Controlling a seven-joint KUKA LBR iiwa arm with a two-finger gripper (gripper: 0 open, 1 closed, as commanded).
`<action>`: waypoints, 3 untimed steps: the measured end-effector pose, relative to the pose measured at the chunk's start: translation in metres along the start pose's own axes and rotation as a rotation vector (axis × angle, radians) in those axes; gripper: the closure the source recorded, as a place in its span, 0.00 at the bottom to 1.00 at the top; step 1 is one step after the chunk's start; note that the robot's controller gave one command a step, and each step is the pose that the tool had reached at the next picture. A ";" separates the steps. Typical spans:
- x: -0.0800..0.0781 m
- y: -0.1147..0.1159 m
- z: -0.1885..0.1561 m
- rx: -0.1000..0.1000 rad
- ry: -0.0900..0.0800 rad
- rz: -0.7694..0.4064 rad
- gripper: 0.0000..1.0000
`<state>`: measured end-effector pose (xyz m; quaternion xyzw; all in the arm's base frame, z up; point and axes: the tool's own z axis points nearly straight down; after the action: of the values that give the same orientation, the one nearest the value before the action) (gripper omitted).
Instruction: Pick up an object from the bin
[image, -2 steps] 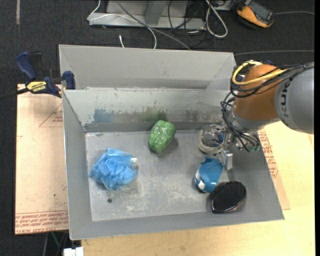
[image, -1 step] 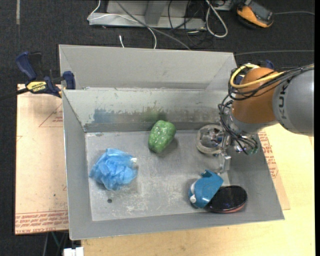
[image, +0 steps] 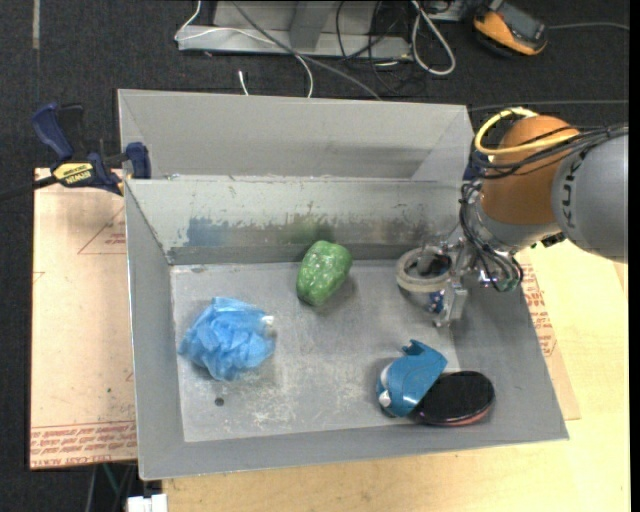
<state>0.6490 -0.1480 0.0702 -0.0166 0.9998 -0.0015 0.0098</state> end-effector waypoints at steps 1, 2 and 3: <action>-0.008 0.001 0.001 -0.017 0.013 -0.285 0.00; -0.001 0.002 0.000 -0.003 0.001 -0.024 1.00; -0.001 0.002 0.000 -0.003 0.001 -0.024 1.00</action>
Offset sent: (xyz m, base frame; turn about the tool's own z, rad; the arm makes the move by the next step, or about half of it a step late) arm 0.0005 -0.0001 0.0000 -0.0226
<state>0.6499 -0.1463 0.0699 -0.0286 0.9995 -0.0003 0.0092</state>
